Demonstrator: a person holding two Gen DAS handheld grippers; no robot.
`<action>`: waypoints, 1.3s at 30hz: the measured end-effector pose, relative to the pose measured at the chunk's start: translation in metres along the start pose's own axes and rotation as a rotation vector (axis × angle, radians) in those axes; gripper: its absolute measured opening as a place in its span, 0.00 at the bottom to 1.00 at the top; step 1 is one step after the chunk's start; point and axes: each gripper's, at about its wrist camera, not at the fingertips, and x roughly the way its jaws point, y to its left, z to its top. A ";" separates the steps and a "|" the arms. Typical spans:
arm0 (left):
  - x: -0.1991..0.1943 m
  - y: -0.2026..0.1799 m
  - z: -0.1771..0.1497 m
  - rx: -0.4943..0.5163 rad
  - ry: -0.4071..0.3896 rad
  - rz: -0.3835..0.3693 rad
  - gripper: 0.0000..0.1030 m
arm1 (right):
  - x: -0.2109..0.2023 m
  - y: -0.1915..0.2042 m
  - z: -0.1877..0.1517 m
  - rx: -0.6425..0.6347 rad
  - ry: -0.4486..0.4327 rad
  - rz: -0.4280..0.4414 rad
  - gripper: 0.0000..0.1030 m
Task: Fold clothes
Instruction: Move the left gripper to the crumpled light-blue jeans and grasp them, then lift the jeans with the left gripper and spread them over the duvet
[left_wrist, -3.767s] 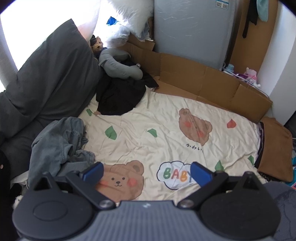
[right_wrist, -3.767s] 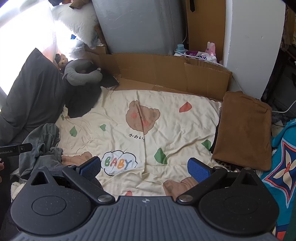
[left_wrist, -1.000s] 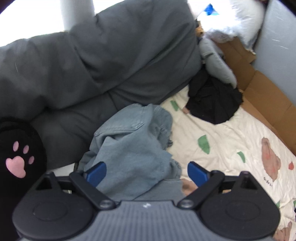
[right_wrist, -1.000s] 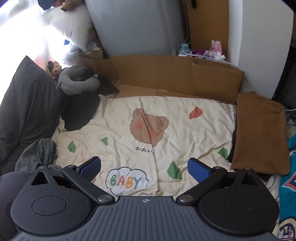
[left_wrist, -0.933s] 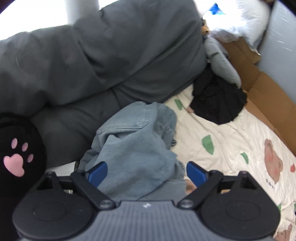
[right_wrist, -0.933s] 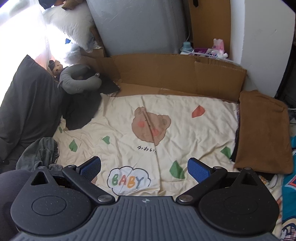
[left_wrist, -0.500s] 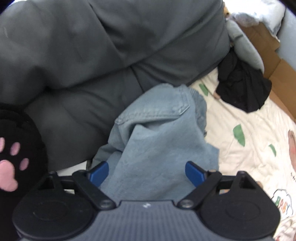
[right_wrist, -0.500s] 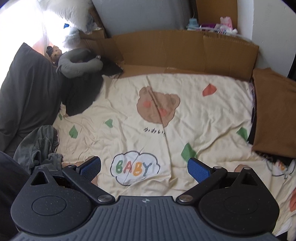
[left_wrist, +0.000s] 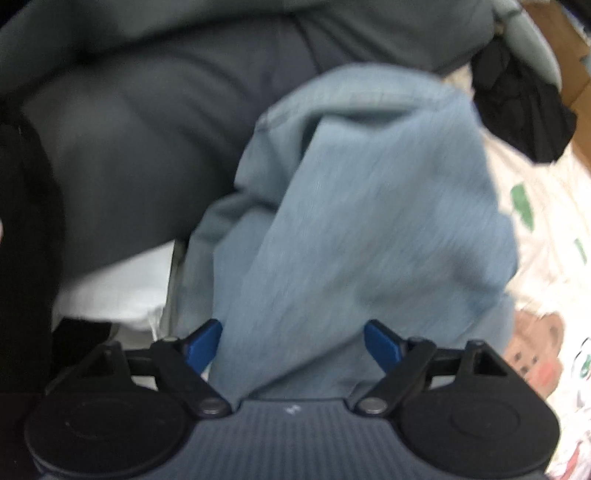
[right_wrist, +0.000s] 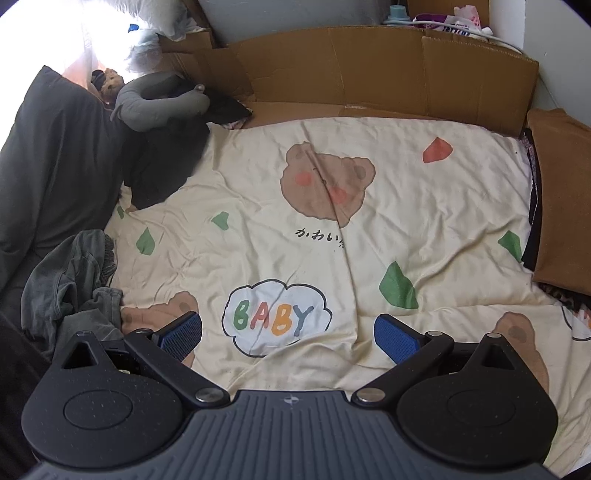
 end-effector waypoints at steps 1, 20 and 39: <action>0.001 -0.001 -0.002 -0.001 0.004 0.005 0.83 | 0.000 -0.001 0.000 0.009 -0.003 0.010 0.99; -0.040 -0.023 -0.017 0.027 -0.046 -0.035 0.14 | -0.013 -0.009 -0.008 0.018 -0.022 0.053 0.79; -0.102 -0.147 0.009 0.205 -0.114 -0.366 0.10 | -0.017 -0.021 -0.015 0.035 -0.051 0.094 0.79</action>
